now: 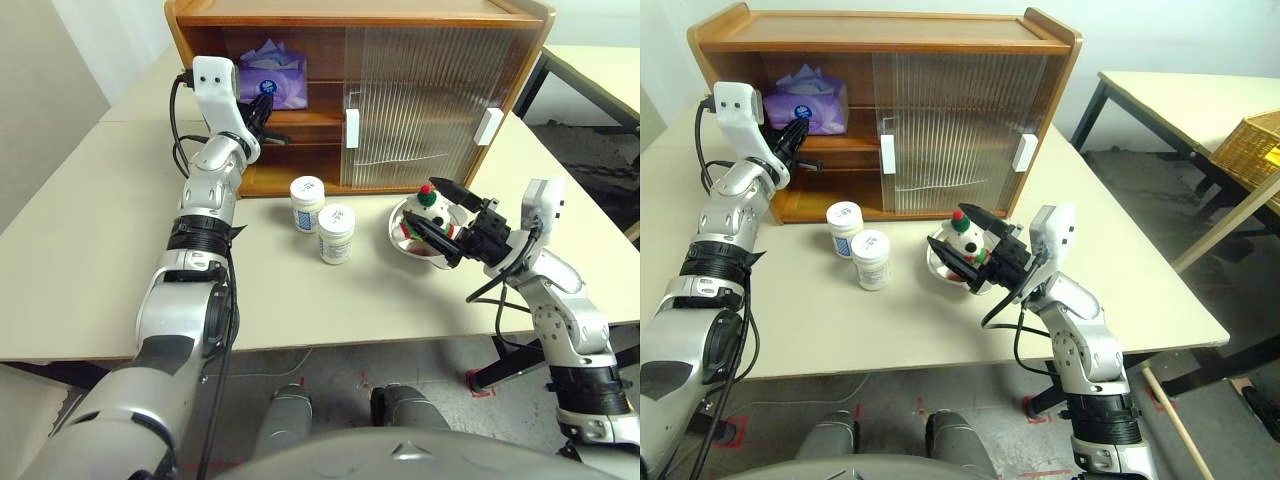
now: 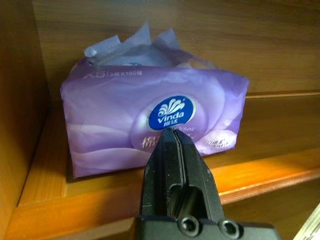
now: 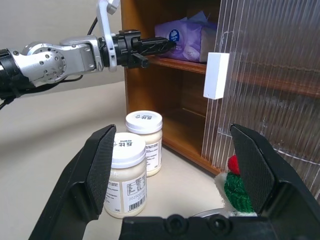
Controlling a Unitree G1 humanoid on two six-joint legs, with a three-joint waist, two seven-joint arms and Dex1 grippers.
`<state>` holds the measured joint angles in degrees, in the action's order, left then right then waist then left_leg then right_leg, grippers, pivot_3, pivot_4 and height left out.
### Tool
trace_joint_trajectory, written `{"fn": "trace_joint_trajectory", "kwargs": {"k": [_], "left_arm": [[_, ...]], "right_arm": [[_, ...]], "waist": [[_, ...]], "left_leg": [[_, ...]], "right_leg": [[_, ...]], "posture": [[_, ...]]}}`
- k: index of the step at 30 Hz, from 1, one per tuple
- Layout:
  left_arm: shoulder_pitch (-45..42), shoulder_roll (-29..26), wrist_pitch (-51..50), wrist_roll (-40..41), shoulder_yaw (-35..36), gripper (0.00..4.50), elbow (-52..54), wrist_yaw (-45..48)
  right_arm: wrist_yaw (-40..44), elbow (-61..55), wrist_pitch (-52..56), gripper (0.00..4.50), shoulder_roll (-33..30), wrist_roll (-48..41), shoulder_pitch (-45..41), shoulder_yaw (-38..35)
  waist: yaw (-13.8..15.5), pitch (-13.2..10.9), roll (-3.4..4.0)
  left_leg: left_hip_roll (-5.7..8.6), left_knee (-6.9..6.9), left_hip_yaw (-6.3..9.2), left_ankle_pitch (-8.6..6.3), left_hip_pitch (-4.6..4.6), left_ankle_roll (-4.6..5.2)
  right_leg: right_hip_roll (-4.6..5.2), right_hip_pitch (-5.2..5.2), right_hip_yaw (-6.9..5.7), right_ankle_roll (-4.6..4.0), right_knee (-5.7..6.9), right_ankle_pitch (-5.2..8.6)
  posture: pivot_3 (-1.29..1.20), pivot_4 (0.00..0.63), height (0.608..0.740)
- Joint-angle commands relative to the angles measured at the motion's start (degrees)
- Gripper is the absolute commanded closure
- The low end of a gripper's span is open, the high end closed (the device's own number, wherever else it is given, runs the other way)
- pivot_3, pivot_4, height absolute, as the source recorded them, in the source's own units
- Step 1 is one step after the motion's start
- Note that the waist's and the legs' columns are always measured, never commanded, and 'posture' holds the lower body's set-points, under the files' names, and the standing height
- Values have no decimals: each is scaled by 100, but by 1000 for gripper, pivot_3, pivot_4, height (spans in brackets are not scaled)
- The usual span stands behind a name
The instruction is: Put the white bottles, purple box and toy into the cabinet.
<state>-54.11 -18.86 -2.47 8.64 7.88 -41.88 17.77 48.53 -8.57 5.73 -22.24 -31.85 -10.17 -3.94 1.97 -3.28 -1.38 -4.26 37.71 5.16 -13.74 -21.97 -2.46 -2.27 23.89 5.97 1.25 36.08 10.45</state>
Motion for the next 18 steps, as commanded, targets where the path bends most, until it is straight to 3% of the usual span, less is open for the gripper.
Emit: {"fn": "trace_joint_trajectory", "kwargs": {"k": [1,6,13,18], "left_arm": [[-23,94,102,110,-25,4464,78,345],[213,98,39,317,-58,4464,629,900],[788,-432,-537,924,40,4464,1778,2173],[985,-927,-1105,1507,216,3253,2245,2932]], "right_arm": [[0,-36,0,0,6,-1,37,-37],[-6,-43,18,0,8,2,25,-22],[27,-38,58,0,-45,-28,-6,-49],[42,-28,79,0,-60,-38,-24,-37]], "waist": [[2,0,0],[2,-1,-1],[-38,-2,1],[-26,-2,1]], "left_leg": [[0,0,0,0,-1,1],[0,1,-2,2,-6,10],[0,-1,-3,-2,-5,16],[0,-1,-1,-5,-7,14]], "right_leg": [[0,0,0,1,0,1],[-1,0,-1,6,0,7],[-3,1,-2,5,0,12],[-2,1,-2,5,1,14]], "posture": [[48,60,740],[55,61,740],[64,62,740],[71,58,740]]}}
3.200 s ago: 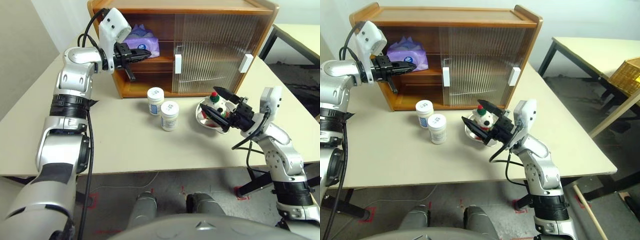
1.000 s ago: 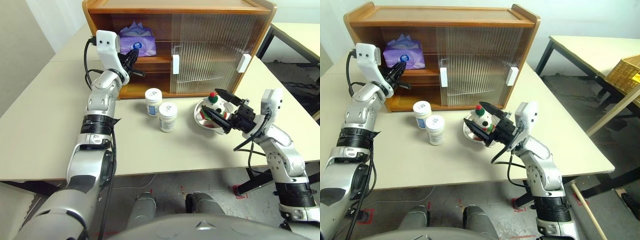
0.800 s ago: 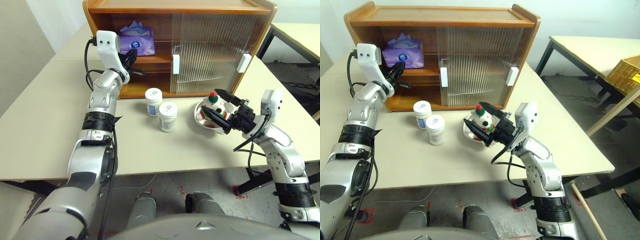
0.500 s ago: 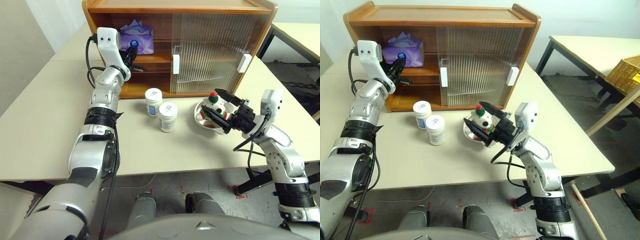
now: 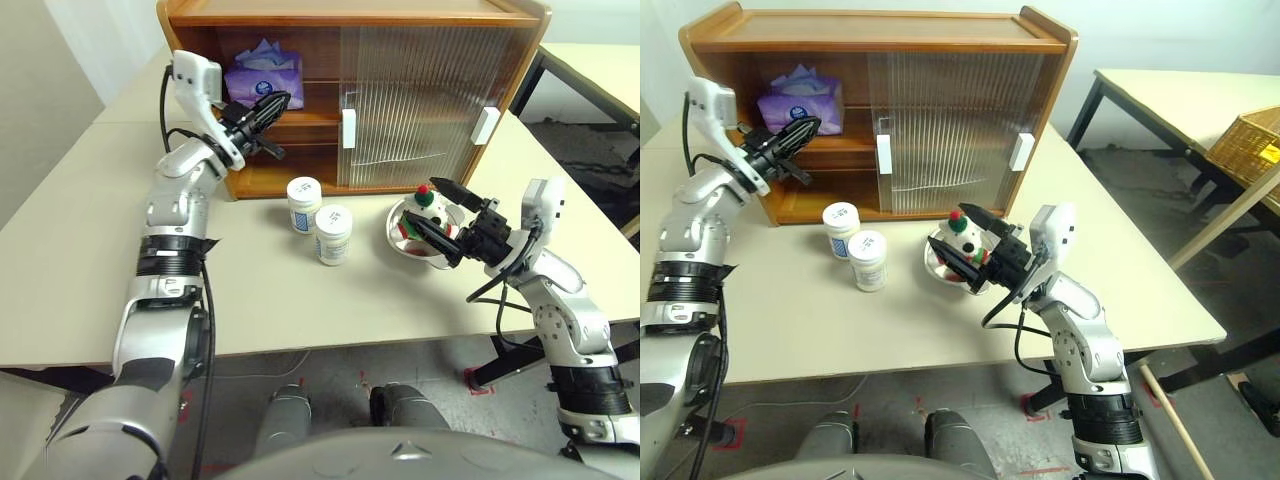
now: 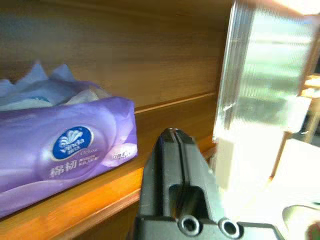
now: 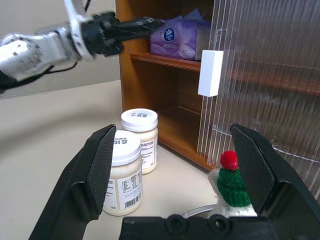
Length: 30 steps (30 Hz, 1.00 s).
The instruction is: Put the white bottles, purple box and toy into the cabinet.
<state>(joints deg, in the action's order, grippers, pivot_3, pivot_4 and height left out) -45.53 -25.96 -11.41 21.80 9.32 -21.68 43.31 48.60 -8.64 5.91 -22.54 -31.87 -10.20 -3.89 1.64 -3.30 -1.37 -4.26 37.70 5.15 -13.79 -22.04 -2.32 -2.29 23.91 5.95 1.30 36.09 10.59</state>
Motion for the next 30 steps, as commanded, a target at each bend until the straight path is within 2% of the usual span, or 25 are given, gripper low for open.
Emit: {"fn": "trace_joint_trajectory", "kwargs": {"k": [1,4,9,10,18,30], "left_arm": [[157,-306,-273,242,81,2903,256,484],[409,-799,-659,441,6,1860,393,1224],[892,-1291,-540,181,-203,140,360,1791],[978,-1324,-500,202,-193,31,353,1890],[1593,-1272,275,143,-182,31,111,2518],[1965,-650,1504,-392,-429,31,-844,2288]], "right_arm": [[35,-19,66,0,-32,-37,-29,-41],[46,-6,95,0,-43,-42,-72,-31],[70,2,126,0,-68,-40,-111,-40],[75,4,128,0,-70,-38,-112,-45],[84,-45,155,0,-91,-43,-72,-80],[67,-131,231,0,-211,-100,-51,-163]], "waist": [[6,0,1],[0,0,2],[-3,-1,6],[1,-1,6],[3,2,9],[-2,4,15]], "left_leg": [[0,0,1,-2,0,-3],[-1,-2,5,-13,3,-21],[-3,-6,22,-32,-2,-51],[-3,-7,24,-33,-2,-52],[-8,-10,47,-29,-43,-45],[-9,-13,51,-14,-47,-19]], "right_leg": [[2,0,0,0,0,1],[3,2,1,-1,1,2],[4,17,3,-6,4,4],[5,20,4,-7,4,5],[10,67,11,-14,8,7],[10,75,19,-17,8,9]], "posture": [[71,58,740],[77,58,740],[74,58,740],[74,58,740],[65,59,740],[53,63,740]]}}
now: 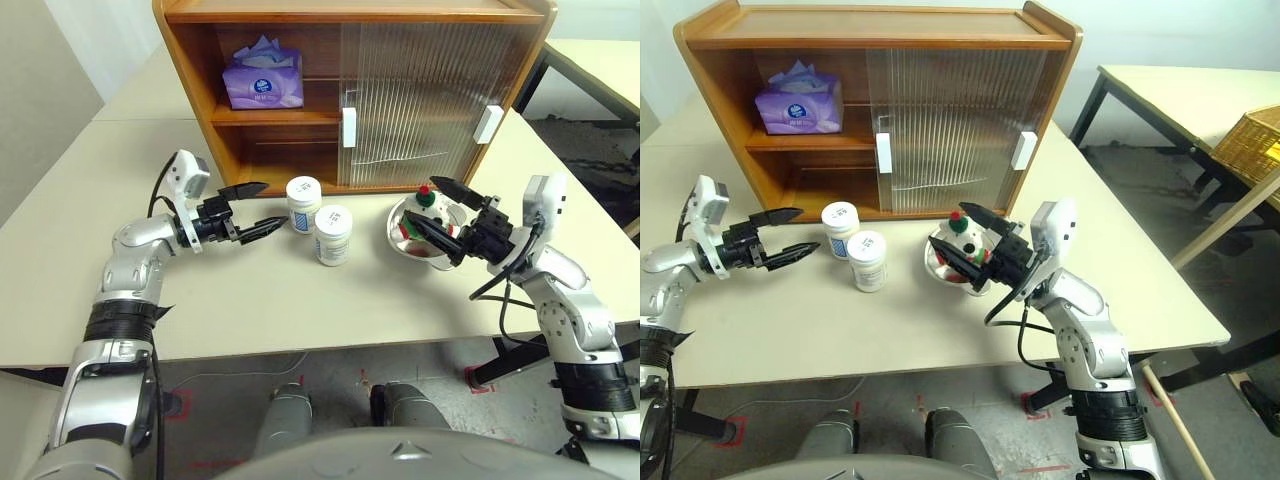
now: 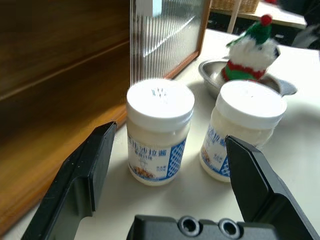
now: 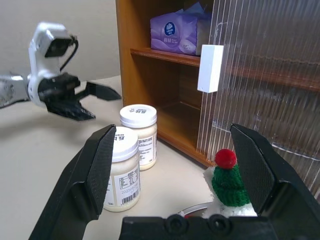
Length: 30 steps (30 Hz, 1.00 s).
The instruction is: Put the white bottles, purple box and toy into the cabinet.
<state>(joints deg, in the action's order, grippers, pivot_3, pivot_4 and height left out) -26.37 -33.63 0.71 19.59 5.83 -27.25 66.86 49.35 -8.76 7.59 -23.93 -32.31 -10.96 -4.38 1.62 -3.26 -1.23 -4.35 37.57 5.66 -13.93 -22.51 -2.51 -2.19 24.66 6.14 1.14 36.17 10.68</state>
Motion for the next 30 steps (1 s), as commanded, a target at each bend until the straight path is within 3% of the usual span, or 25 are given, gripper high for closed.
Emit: {"fn": "trace_joint_trajectory", "kwargs": {"k": [1,15,30], "left_arm": [[28,171,380,-212,-91,31,-421,-103],[-682,712,1456,-728,-185,31,-2236,-347],[-1078,1039,1803,-947,-193,31,-3026,-513]], "right_arm": [[-13,-136,75,0,-77,-59,27,-116],[-78,-257,154,0,-111,-77,53,-151],[-164,-383,168,0,-103,-87,140,-170]], "waist": [[0,0,0],[-13,0,0],[-57,0,0]], "left_leg": [[0,0,0,0,0,0],[1,5,0,4,0,7],[5,13,-20,15,2,29]], "right_leg": [[0,0,0,0,0,0],[-3,-6,-7,1,0,0],[-9,-27,-26,6,-1,3]], "posture": [[53,63,740],[31,62,740],[16,64,740]]}}
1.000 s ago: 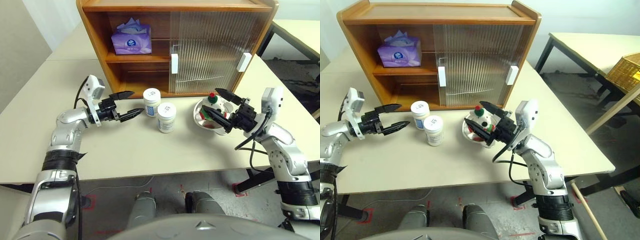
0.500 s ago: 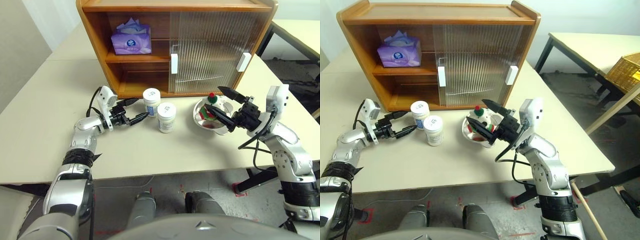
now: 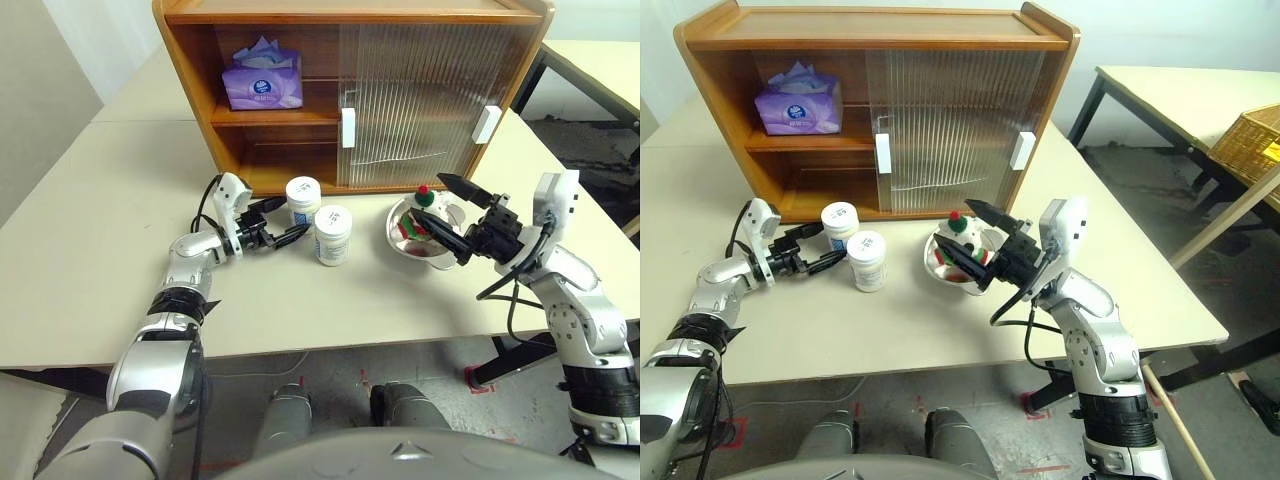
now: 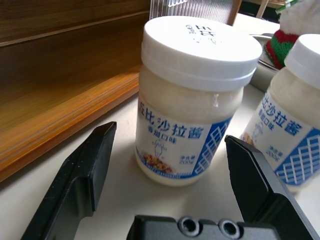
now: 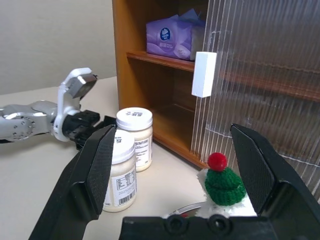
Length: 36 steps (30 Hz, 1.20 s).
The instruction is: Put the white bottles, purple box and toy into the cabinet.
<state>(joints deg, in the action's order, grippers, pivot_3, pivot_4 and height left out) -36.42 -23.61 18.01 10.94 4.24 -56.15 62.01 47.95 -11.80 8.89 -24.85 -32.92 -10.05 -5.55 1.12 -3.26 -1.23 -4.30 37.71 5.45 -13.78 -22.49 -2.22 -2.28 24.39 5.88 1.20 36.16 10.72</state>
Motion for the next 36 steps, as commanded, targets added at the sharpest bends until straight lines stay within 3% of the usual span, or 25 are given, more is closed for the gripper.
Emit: {"fn": "trace_joint_trajectory", "kwargs": {"k": [1,10,15,24,36], "left_arm": [[-83,50,87,-95,-30,31,-163,-38],[-156,103,147,-124,-22,31,-310,-60],[-163,125,138,-104,-5,1436,-326,-55],[-210,194,34,-48,48,1438,-221,-239],[-627,245,-899,204,446,1438,431,-1433]], "right_arm": [[-30,-84,38,0,-9,-24,53,-51],[-66,-99,52,0,-8,-21,38,-29],[-80,-108,65,0,4,-24,31,-17],[-53,-72,46,0,21,-4,21,10],[5,16,13,0,88,23,-24,61]], "waist": [[-15,0,0],[-25,0,0],[-25,0,0],[-19,0,0],[-21,-1,-1]], "left_leg": [[0,0,-1,0,2,0],[0,-1,-3,1,2,1],[0,-1,-4,1,2,1],[0,0,-6,1,1,2],[1,-1,-13,9,-5,15]], "right_leg": [[0,-1,0,0,0,0],[-1,-2,-4,1,0,1],[-1,-2,-4,2,0,1],[-1,-4,-6,2,0,1],[-4,-5,-11,6,-3,4]], "posture": [[15,64,740],[15,66,740],[17,65,740],[21,64,740],[34,61,740]]}}
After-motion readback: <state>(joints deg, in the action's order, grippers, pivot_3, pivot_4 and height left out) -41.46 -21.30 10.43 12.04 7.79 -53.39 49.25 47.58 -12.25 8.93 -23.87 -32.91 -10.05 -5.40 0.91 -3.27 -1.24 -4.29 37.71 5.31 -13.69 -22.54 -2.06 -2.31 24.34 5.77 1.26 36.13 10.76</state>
